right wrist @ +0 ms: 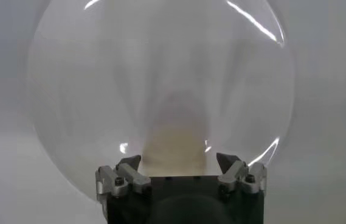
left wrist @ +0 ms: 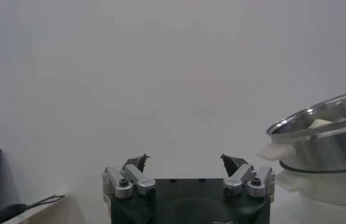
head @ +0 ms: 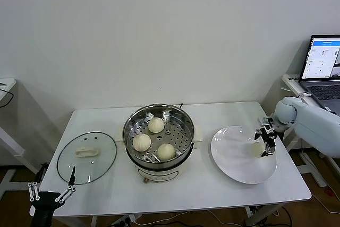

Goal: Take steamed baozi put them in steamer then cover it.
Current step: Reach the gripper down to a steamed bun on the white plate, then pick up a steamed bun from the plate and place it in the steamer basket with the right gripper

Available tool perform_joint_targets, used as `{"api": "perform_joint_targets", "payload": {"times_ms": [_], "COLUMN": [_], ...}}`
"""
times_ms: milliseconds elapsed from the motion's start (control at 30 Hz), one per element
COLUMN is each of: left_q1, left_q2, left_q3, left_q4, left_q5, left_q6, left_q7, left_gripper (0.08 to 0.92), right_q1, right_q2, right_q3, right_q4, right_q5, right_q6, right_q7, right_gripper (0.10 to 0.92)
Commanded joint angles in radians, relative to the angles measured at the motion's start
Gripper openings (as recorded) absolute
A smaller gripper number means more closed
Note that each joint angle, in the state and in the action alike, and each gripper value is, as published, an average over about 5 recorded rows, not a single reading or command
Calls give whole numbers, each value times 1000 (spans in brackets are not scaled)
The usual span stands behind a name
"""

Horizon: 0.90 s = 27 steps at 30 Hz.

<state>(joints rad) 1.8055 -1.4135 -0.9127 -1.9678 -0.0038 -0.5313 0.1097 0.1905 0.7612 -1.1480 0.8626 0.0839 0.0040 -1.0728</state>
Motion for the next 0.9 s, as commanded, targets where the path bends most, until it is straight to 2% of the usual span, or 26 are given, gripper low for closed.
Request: {"api": "perform_joint_targets", "payload": {"times_ms": [33, 233, 500, 733, 900], "left_q1": [-3, -13, -16, -21, -25], "left_q2": [0, 5, 4, 5, 6], "left_q3": [-1, -11, -12, -11, -7], "left_q4": [2, 8, 3, 4, 0], "left_q5": [-1, -1, -2, -3, -3], "left_q6": [-1, 2, 4, 4, 6], "left_q7": [-2, -5, -6, -6, -7], "left_gripper": [823, 823, 823, 823, 823], "right_q1": [-26, -29, 43, 240, 475], "right_q2": [9, 7, 3, 22, 99], "right_q3": [15, 15, -11, -29, -102], "right_q4": [-21, -7, 42, 156, 251], "right_q5": [-15, -20, -16, 36, 148], "right_q6": [0, -2, -5, 7, 3], "right_q7": [16, 12, -13, -191, -306], "right_gripper": [811, 724, 669, 661, 666]}}
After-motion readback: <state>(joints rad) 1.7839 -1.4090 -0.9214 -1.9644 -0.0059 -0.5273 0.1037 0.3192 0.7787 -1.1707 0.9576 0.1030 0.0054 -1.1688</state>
